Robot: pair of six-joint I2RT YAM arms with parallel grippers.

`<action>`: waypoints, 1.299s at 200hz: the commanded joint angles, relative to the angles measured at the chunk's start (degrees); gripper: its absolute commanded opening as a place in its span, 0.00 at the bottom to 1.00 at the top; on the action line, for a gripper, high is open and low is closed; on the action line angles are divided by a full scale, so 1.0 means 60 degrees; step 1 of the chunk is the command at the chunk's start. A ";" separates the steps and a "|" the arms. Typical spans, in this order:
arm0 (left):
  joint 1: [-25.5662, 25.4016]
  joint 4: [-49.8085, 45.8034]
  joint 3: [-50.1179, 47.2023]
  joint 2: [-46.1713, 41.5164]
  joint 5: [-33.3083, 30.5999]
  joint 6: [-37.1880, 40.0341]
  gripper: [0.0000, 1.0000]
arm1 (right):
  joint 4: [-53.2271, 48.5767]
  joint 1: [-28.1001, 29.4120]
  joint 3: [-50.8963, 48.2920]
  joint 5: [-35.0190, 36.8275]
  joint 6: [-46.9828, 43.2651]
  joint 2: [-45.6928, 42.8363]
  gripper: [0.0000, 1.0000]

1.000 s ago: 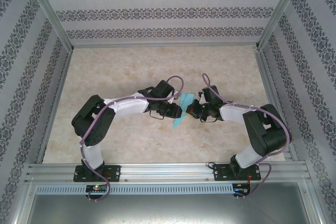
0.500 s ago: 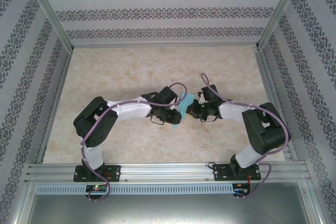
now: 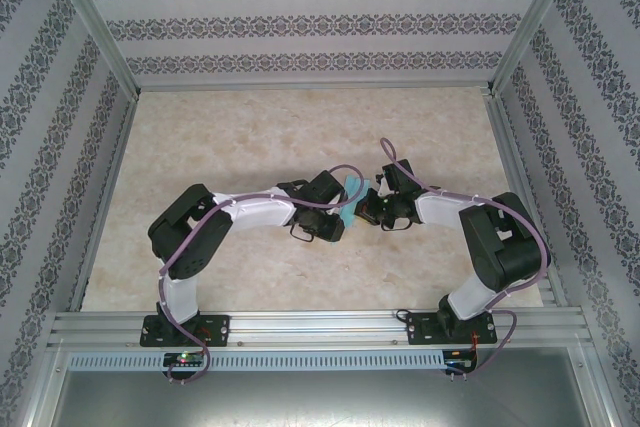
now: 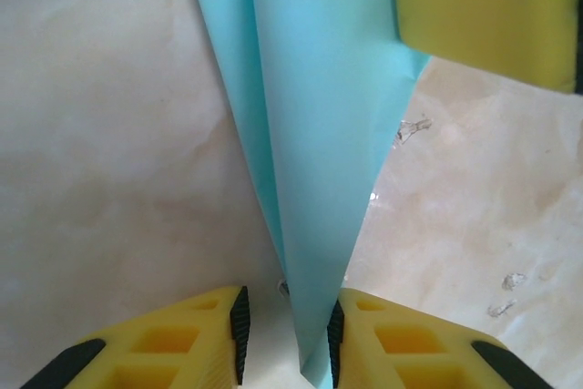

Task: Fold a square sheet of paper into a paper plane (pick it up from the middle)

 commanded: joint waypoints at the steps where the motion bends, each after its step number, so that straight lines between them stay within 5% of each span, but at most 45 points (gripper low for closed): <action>1: -0.0301 -0.0708 0.0174 0.0348 -0.0521 0.0459 0.30 | -0.0225 -0.0108 0.0277 0.0236 -0.0302 0.0098 0.00; 125: -0.1041 -0.1659 0.0391 0.0765 -0.2460 0.1494 0.18 | -0.0352 -0.0139 0.0793 0.0080 -0.0666 0.0361 0.00; 260: -0.1072 -0.1835 0.0471 0.0806 -0.3109 0.2147 0.16 | -0.1228 -0.0284 0.1088 0.0569 -0.1333 0.0740 0.00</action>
